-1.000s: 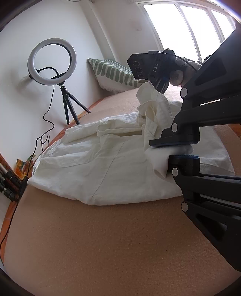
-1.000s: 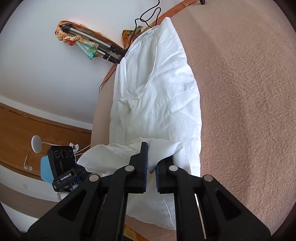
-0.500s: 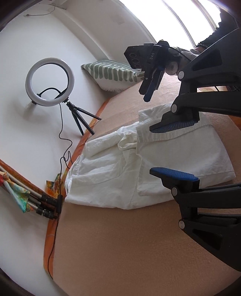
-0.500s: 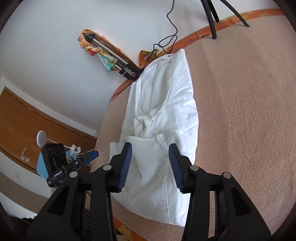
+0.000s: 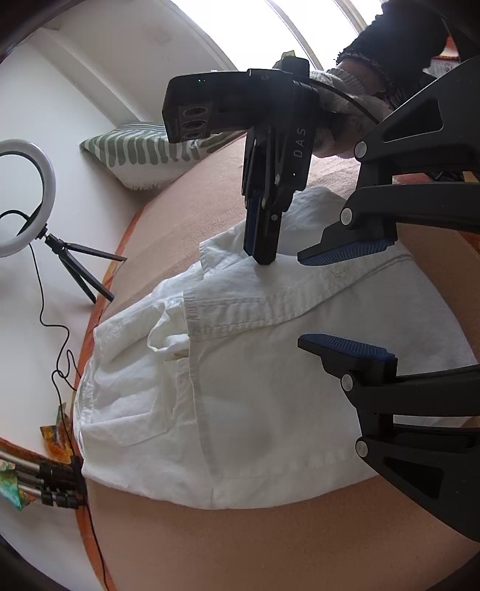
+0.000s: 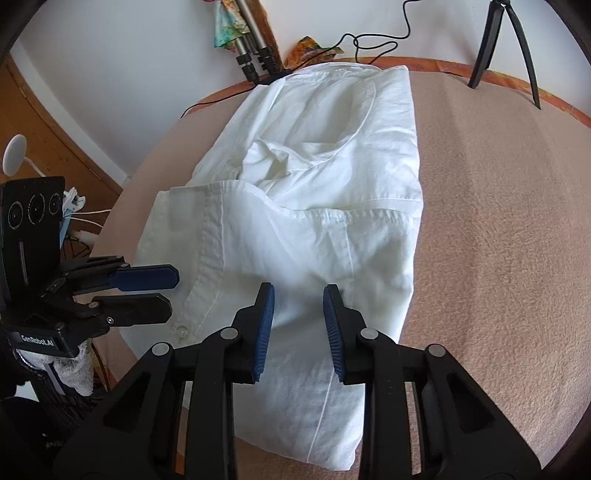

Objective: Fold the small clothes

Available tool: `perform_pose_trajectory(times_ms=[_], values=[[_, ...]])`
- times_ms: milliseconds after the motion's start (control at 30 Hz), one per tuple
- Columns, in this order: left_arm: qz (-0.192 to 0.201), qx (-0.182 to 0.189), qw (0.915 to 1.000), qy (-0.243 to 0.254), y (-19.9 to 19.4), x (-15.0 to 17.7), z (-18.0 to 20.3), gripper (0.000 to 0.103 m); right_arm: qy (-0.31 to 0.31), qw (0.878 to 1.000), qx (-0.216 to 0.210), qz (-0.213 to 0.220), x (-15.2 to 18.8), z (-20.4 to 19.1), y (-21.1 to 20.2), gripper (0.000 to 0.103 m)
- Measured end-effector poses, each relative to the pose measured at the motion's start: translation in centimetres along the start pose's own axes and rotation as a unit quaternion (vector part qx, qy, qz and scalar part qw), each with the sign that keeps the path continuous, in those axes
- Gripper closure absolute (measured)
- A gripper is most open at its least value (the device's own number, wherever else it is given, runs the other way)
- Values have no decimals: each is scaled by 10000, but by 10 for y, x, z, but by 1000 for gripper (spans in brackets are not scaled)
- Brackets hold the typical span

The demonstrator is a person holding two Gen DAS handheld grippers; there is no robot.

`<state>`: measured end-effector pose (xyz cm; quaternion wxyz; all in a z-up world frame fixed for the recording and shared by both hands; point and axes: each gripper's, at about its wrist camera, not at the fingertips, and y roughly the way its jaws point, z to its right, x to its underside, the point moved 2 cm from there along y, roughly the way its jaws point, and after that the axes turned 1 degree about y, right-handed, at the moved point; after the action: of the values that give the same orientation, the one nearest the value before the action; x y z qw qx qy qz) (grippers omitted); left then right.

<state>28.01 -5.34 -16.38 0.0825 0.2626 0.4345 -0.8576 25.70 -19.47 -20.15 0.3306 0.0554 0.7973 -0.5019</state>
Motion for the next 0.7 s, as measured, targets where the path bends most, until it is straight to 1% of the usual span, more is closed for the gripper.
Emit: perform_pose_trajectory(times_ms=[67,100,200,267,367,400,433,500,600,667,700], values=[[-10,-367,9992,130,9,-1,-1,66,130,9998,152,88,-3,9,-4,79],[10,-484,9987,175,11,-1,-1,67,175,9995,208,137,-5,12,-7,79],[103,-717,9973,144,12,-7,-3,67,204,9967,724,300,-7,22,-13,79],[227,-962,9950,146,10,-13,-8,67,339,9948,874,387,-10,30,-17,79],[324,-1130,9929,-185,6,-23,-25,67,298,9928,1049,500,-14,32,-23,79],[386,-1116,9925,-315,2,-26,-31,67,282,9920,1096,552,-15,33,-26,77],[466,-1094,9921,-398,-4,-30,-35,67,305,9925,1015,606,-16,33,-30,74],[643,-1129,9906,-415,-19,-36,-42,67,329,9946,738,650,-18,30,-34,74],[837,-1125,9893,-392,-37,-42,-47,67,-1,9974,364,627,-16,12,-37,74],[889,-1146,9886,-404,-45,-44,-51,67,-197,9983,-63,550,-15,-3,-32,74],[892,-1141,9885,-433,-47,-45,-54,67,-318,9981,-170,496,-14,-11,-28,74]])
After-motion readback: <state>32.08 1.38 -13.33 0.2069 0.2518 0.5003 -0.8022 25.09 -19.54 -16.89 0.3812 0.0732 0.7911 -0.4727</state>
